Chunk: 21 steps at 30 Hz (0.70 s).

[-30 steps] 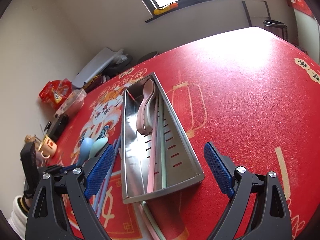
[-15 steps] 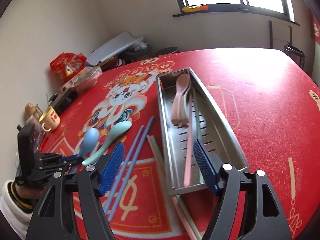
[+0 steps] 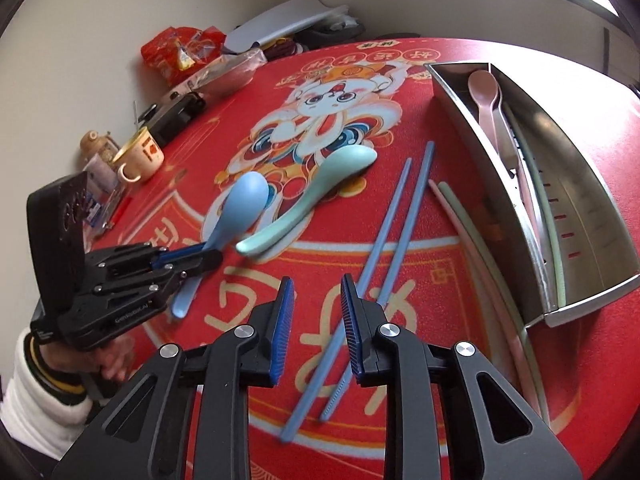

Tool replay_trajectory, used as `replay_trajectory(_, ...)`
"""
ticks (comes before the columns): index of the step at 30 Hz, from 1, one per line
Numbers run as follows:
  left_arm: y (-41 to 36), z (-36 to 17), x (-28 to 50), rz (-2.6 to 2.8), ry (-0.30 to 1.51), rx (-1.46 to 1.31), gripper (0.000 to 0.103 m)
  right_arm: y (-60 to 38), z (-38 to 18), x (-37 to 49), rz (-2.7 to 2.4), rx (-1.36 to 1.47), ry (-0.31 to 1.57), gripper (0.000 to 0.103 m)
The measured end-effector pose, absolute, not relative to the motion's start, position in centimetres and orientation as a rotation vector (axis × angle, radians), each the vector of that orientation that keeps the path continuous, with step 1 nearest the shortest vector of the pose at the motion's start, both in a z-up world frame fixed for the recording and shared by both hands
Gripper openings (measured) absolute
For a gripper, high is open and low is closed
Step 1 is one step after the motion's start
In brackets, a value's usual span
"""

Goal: Organize utensils
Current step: 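Grasp a blue chopstick with the right tool while the left tool holds the blue spoon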

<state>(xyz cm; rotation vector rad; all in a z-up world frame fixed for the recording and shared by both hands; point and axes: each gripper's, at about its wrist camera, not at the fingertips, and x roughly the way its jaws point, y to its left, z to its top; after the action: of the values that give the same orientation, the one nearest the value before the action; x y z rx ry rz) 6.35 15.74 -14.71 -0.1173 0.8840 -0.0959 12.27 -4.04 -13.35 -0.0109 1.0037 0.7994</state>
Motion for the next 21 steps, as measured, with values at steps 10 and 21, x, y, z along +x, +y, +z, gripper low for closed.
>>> replay_trajectory(10,15.4,-14.6,6.3,-0.094,0.876,-0.099,0.007,-3.6,-14.9,12.7,0.718,-0.092,1.029,0.021)
replay_trajectory(21,16.5,-14.9,6.3,-0.123,0.871,-0.188,0.007,-0.7,-14.8,12.7,0.743,-0.31,0.938,0.011)
